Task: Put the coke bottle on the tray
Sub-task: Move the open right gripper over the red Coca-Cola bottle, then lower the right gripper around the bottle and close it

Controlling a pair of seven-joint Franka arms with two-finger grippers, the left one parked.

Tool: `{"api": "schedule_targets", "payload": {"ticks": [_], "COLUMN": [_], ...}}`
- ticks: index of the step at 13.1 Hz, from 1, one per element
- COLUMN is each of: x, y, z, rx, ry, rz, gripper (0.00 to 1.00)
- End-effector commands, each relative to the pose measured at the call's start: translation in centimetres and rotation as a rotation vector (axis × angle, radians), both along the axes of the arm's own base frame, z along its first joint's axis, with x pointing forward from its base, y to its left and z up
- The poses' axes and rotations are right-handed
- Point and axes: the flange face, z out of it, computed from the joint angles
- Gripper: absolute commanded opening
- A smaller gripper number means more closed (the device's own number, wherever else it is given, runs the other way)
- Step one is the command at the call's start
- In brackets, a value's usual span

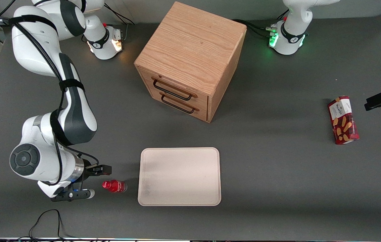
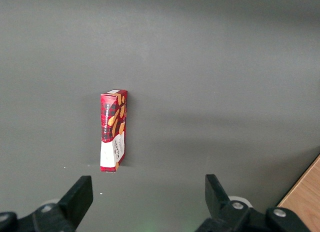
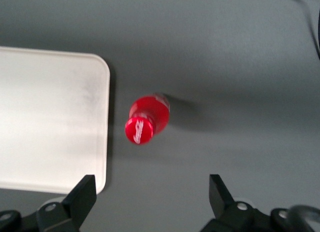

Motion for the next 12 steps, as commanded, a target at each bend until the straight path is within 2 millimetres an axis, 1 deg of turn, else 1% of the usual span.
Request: {"api": "schedule_targets", "payload": {"ticks": [1, 3, 4, 5, 6, 7, 11, 12], "x": [1.2, 1.5, 1.6, 1.5, 1.7, 1.7, 1.9, 1.9], "y": [0.7, 0.8, 0.9, 1.6, 1.6, 1.6, 1.6, 1.6], "z": [-1.0, -1.6, -2.4, -2.8, -3.6, -3.8, -4.8, -4.8], "rx": [0.015, 0.017, 0.015, 0.016, 0.012, 0.008, -0.002, -0.001], "ry": [-0.055, -0.07, -0.069, -0.072, -0.075, -0.077, -0.081, -0.084], "rz": [-0.023, -0.022, -0.023, -0.028, -0.031, -0.028, -0.025, -0.026], "gripper": [1.0, 1.0, 1.0, 0.99, 0.99, 0.99, 0.91, 0.86]}}
